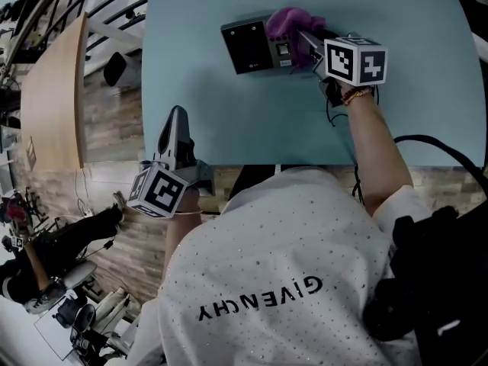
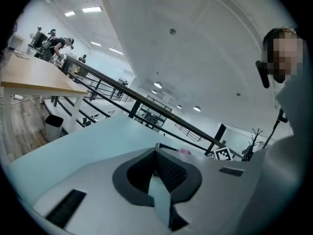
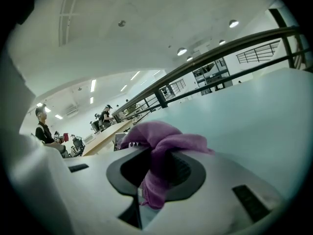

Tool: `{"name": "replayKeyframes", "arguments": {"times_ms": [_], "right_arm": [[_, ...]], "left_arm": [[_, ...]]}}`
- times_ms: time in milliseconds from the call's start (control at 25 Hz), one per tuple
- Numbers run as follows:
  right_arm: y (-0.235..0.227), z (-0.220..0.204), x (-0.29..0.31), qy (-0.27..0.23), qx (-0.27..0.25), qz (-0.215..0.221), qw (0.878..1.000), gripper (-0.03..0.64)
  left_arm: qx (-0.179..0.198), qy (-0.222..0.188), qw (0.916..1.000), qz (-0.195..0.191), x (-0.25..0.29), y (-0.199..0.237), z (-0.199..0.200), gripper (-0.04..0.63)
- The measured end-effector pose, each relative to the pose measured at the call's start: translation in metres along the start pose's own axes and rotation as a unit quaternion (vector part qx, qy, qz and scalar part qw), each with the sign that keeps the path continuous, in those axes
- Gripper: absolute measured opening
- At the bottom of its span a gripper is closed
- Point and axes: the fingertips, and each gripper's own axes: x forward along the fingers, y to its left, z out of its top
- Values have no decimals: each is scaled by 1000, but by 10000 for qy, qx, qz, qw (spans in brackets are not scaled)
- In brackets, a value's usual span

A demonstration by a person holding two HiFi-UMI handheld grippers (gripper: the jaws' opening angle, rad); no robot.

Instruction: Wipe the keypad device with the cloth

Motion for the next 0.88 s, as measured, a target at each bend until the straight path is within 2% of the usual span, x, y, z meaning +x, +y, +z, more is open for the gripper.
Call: {"name": "replayKeyframes", "arguments": {"times_ms": [120,240,440,680,880], "right_arm": [[-4,-16,-5,129,96,31,9999,75],[4,-31,-8,297,100,143,9994,75],[7,-68,-14,927,88,384,9949,75],[11,-87,-19,1378,-407,333,9891,75],[11,-89,-28,1870,-899,254,9779,74]], "left_arm": [[-103,43,9999,9,2,1,-9,0],[-202,145,9996,-150,4,-5,-16,0],[-212,304,9990,-257,8,-13,-28,0],[-294,330,9989,-179,3,-13,-30,0],[-287,317,9990,-118,-4,-6,-34,0]]}}
